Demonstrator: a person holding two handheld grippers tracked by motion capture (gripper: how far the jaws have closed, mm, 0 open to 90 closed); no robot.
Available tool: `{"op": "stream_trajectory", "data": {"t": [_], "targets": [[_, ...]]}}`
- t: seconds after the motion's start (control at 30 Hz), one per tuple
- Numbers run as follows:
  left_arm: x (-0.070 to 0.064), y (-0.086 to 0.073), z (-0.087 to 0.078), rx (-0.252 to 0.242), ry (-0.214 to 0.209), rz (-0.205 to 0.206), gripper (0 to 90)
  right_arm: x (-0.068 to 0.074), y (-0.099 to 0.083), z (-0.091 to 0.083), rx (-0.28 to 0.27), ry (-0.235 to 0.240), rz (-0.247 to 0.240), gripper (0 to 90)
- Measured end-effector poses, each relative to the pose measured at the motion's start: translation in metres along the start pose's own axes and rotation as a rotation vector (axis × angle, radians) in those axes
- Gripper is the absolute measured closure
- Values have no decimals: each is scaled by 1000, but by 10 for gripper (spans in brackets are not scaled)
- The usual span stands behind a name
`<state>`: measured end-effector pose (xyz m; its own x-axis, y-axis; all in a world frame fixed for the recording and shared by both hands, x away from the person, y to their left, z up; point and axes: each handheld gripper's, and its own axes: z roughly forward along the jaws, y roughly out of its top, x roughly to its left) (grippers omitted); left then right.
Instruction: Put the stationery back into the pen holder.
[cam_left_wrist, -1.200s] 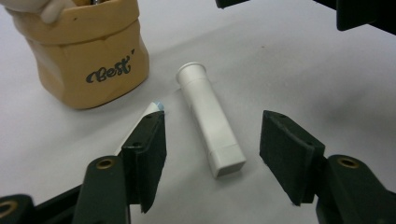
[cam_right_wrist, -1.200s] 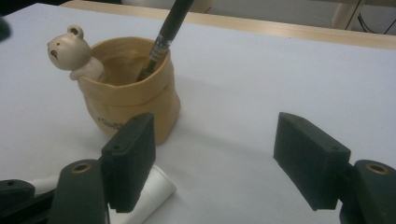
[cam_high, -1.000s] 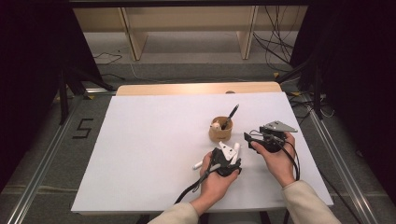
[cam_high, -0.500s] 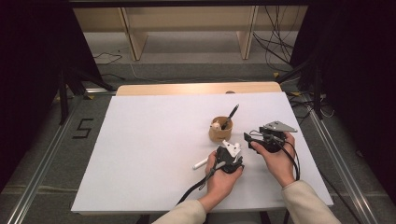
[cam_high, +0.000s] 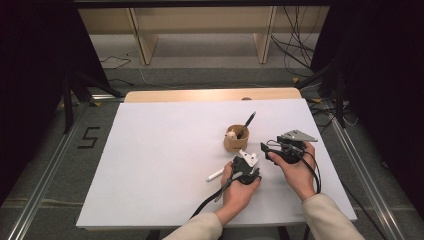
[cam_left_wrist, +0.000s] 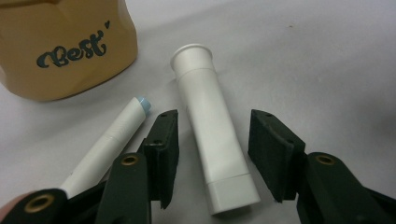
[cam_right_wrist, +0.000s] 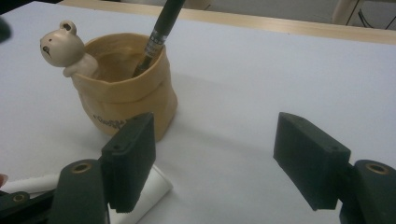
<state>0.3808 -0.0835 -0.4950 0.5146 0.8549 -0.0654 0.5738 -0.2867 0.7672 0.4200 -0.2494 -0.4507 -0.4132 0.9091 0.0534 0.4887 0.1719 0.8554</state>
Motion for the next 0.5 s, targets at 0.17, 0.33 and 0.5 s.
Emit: {"op": "stream_trajectory", "data": {"t": [0.17,0.33,0.5], "targets": [[1,0,2,2,5,2,546,0,0,0,1,2,0,299],[2,1,3,1,7,-3,563,1,0,1,5,4,-4,298],[1,2,4,-2,13,4,564,1,-1,1,8,7,-4,298]]}}
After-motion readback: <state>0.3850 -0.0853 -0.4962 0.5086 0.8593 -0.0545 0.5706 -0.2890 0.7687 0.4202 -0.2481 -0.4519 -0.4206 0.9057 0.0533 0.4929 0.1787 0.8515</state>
